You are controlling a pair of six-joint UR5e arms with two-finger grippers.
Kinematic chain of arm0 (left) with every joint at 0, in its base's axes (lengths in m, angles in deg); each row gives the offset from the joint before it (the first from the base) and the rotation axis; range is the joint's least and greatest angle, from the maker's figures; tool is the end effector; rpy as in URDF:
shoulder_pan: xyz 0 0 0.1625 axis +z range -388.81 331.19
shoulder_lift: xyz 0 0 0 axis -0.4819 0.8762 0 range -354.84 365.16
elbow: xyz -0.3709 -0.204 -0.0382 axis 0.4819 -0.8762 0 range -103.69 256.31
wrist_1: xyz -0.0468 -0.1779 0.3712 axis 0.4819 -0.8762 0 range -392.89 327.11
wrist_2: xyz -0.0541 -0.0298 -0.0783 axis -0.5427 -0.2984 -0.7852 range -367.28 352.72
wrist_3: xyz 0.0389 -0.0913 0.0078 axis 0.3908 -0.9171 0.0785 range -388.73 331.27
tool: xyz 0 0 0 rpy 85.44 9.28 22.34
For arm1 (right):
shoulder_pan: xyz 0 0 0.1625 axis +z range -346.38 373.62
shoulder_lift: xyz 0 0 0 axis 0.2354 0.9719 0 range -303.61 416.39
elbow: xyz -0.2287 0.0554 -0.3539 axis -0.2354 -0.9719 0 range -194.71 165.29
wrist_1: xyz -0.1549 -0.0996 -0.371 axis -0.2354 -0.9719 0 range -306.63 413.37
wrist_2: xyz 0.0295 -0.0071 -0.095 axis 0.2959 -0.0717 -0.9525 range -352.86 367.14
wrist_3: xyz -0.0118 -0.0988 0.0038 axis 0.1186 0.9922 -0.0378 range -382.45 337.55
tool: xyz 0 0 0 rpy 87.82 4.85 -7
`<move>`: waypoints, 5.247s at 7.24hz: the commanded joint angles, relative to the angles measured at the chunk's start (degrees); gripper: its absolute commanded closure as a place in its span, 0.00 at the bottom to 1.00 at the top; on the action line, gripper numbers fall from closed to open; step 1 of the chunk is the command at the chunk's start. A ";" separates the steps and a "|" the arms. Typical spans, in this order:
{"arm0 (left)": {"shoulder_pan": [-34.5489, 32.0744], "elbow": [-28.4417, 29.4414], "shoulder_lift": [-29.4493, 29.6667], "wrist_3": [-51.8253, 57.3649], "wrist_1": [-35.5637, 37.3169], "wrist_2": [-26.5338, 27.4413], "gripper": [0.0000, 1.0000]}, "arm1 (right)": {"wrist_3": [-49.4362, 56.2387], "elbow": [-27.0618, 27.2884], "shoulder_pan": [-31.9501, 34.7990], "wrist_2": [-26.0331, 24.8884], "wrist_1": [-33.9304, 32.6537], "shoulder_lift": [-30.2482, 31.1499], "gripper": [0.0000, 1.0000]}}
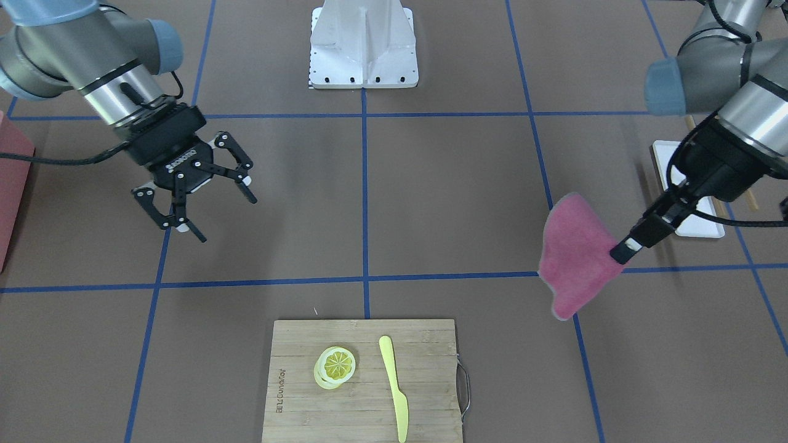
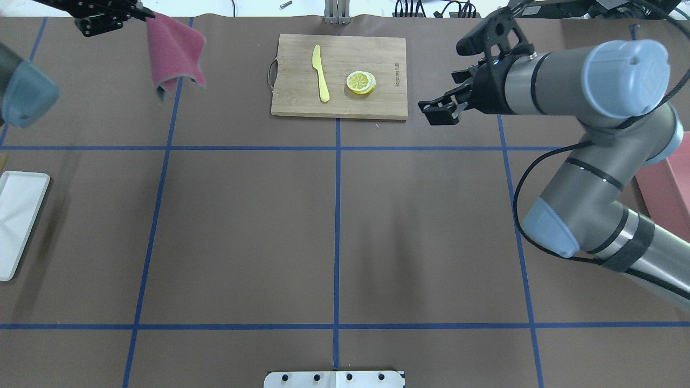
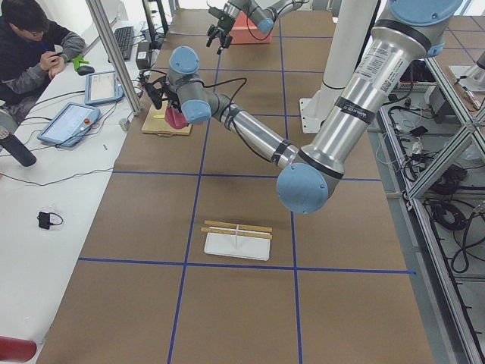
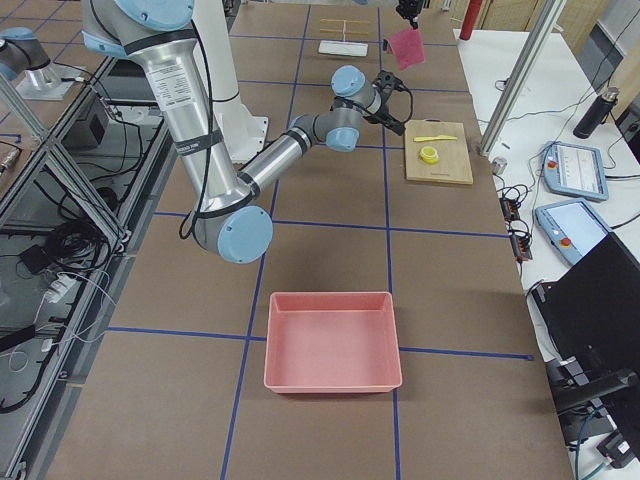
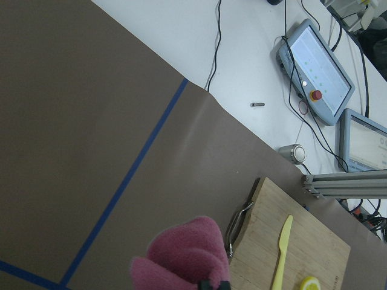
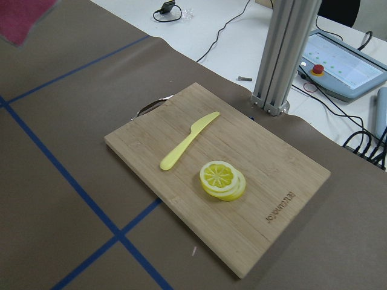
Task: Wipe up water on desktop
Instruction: 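Carry the pink towel toward the board with the left gripper while the right reaches, then move the right gripper to the hanging towel edge below the left gripper, then close the right gripper on the towel while the left gripper holds it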
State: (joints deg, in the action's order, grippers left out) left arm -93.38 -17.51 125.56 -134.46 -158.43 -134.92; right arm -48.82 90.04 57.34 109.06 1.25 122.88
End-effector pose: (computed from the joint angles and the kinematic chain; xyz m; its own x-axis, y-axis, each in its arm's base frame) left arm 0.2127 -0.6163 0.2422 0.0159 -0.5332 -0.8459 0.4919 0.7407 -0.4576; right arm -0.3528 -0.4933 0.2360 0.5529 -0.6842 0.4756 -0.0808 0.5241 0.8478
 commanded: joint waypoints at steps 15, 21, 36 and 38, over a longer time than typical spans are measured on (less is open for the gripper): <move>19.49 -5.40 14.96 -32.27 8.04 13.47 1.00 | -1.66 -2.80 -14.72 -21.51 9.14 -3.12 0.51; 19.40 -6.37 13.19 -31.91 7.95 13.56 1.00 | -1.75 -2.97 -15.07 -21.51 11.43 -2.24 0.44; 19.23 -6.37 13.02 -29.63 7.86 13.56 0.88 | -6.67 -2.62 -16.83 -21.77 11.34 -2.68 1.00; 19.05 -6.46 10.75 -21.92 8.04 13.64 0.42 | -6.67 -2.36 -16.74 -21.51 11.43 -2.77 1.00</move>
State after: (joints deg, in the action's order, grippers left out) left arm -74.21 -23.93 137.68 -160.52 -150.49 -121.34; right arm -55.50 87.49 40.55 87.39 12.64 120.16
